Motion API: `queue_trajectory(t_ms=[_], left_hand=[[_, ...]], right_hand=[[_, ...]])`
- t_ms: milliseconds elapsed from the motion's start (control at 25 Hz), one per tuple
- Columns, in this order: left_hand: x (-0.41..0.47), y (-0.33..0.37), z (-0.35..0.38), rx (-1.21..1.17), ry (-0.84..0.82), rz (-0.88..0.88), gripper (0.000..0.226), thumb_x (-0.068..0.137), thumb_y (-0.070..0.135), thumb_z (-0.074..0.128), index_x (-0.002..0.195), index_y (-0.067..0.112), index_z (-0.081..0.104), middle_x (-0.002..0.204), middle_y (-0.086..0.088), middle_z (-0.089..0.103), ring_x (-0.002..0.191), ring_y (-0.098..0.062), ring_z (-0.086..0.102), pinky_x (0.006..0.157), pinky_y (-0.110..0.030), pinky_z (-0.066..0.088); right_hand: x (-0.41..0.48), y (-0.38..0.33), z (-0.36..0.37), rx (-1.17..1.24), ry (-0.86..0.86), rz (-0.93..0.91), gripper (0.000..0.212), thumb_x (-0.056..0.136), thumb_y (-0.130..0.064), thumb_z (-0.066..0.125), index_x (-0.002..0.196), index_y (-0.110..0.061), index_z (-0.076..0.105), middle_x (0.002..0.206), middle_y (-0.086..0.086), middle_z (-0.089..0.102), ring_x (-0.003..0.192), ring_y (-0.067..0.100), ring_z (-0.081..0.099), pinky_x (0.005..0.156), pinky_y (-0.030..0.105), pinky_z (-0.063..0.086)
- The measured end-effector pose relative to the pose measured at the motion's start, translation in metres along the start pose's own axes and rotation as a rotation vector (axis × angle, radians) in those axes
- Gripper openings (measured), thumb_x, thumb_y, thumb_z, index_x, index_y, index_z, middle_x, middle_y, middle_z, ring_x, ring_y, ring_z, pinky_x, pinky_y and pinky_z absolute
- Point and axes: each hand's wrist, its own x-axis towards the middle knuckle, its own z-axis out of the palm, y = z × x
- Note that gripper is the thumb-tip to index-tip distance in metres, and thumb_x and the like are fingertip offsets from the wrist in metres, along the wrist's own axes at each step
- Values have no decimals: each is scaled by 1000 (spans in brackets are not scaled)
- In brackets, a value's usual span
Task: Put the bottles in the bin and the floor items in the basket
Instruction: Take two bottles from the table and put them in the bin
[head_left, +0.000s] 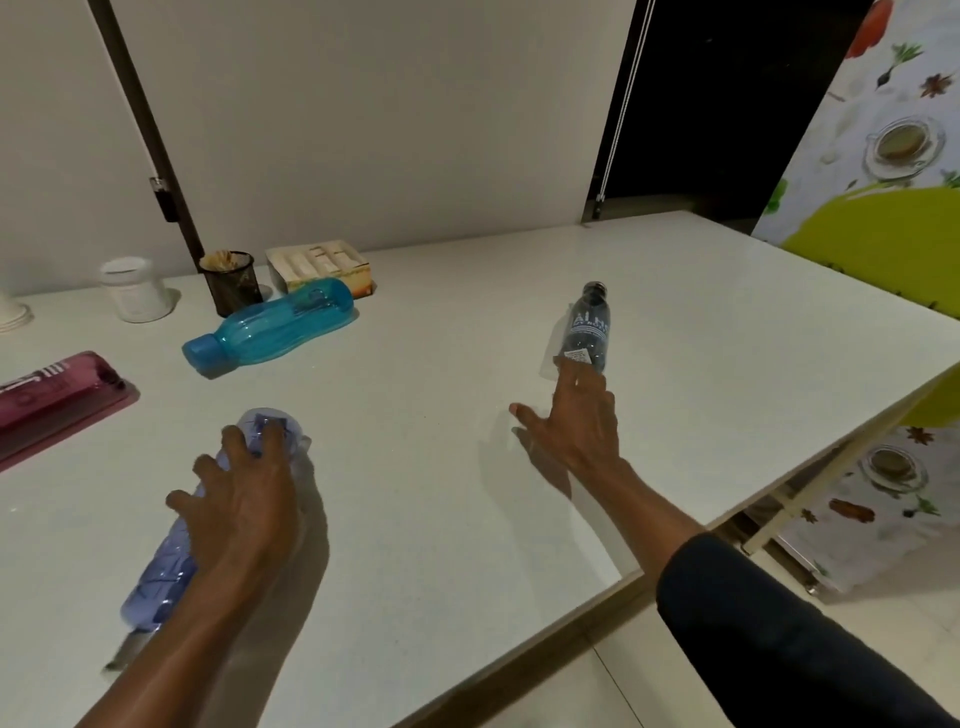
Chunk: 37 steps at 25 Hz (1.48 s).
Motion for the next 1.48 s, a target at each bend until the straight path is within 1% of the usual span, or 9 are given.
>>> queue_trajectory(t_ms=[120,240,480,680,800,920,1160,1360,1480], left_hand=[[9,21,-6,-32,-22,39,52,103,29,52,150,14,35,148,-25,44,132,-45,45,113,-61,31],[24,41,-2,46,-40,176,77,91,33,76,154,20,34,148,-21,47,124,-41,56,105,-58,46],[42,101,-3,-191,-47,192,92,79,56,82,154,27,37,138,-12,61,108,-36,67,84,-50,55],[62,154,-1,-394,-148,171,97,70,59,88,150,33,41,141,-6,64,111,-32,68,94,-52,55],[67,179,11,-422,-160,155,97,69,57,89,151,34,41,142,-6,64,112,-32,68,95,-52,55],[69,192,18,-435,-154,137,98,68,61,86,151,35,40,143,-5,63,113,-31,68,96,-52,55],[56,174,5,-532,-32,-36,98,63,65,82,148,38,43,139,-1,66,95,-18,64,92,-48,58],[22,133,-7,-493,152,-188,96,63,60,90,146,41,46,134,1,68,95,-22,70,87,-47,61],[-14,101,-17,-406,272,-279,98,64,59,91,148,40,45,137,1,67,100,-23,71,85,-45,60]], right_hand=[[39,17,7,-51,13,39,91,82,-62,73,147,-9,39,147,24,45,131,41,45,105,52,42],[77,36,11,-115,37,74,93,82,-66,71,146,-8,38,142,25,48,123,42,48,99,51,43],[149,57,7,-68,65,183,103,78,-73,69,150,-9,33,136,22,50,123,40,49,101,51,41],[203,75,15,-51,-163,345,115,72,-76,73,154,-11,25,136,20,50,123,39,54,98,49,46],[224,79,20,16,-276,389,117,71,-57,83,157,-14,17,131,20,54,112,37,62,84,43,49],[223,70,20,122,-305,304,106,70,-44,83,152,-17,21,128,17,54,108,38,61,83,43,51],[144,43,8,540,-260,-8,107,70,-48,87,154,-40,22,127,-6,54,106,19,62,90,40,55],[96,1,10,667,-387,-234,109,68,-52,88,152,-53,19,141,-15,50,118,14,60,96,44,58],[65,-40,20,694,-506,-395,110,66,-57,85,152,-56,16,138,-23,45,118,11,58,97,43,58]])
